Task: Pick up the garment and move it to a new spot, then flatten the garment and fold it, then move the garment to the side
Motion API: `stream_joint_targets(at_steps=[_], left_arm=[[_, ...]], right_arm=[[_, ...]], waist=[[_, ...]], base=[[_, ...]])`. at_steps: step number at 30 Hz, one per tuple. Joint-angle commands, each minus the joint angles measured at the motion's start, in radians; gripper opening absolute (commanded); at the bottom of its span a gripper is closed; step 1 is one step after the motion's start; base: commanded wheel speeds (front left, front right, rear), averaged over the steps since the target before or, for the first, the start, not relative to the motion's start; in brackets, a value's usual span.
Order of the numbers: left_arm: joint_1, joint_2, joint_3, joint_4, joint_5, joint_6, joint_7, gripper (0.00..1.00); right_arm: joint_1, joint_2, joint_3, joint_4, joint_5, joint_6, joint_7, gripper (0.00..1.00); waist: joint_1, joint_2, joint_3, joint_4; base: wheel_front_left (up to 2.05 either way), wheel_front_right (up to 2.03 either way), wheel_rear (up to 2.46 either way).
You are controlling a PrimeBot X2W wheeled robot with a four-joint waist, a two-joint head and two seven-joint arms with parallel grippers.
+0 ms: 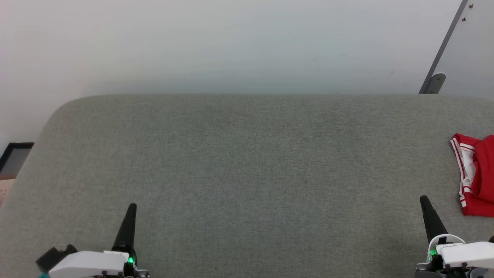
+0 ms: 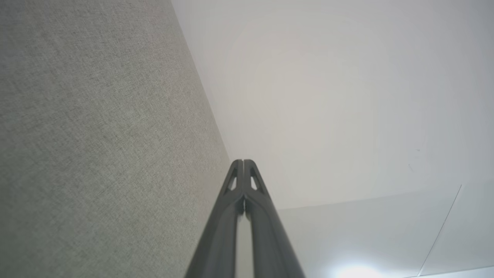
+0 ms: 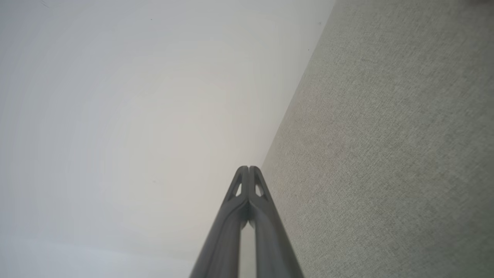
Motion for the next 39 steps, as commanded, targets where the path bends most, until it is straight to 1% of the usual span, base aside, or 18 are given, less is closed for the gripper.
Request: stream_joint_targets(at_steps=[1,29,33,39], left_arm=[[-0.020,-0.003,0.004,-0.005,-0.025,-0.004,0.005,0.00],[-0.053,-0.037,0.004,-0.001,-0.201,-0.005,0.060,0.00],[-0.057,-0.040,0.004,-0.001,-0.218,-0.005,0.065,0.00],[-0.056,-0.039,0.004,-0.001,-0.217,-0.005,0.064,0.00]], right_arm=[[-0.018,0.001,-0.003,-0.003,0.031,-0.001,0.006,0.00],[-0.048,0.016,-0.007,0.012,0.265,-0.001,0.060,0.00],[-0.051,0.018,-0.007,0.013,0.287,-0.001,0.064,0.00],[-0.046,0.018,-0.007,0.013,0.284,-0.001,0.064,0.00]], waist=[[0.0000,0.0000,0.001,0.000],[0.0000,0.0000,0.018,0.003],[0.0000,0.0000,0.020,0.003],[0.0000,0.0000,0.020,0.003]], base=[[0.00,0.00,0.00],[0.00,0.00,0.00],[0.00,0.00,0.00],[0.00,0.00,0.00]])
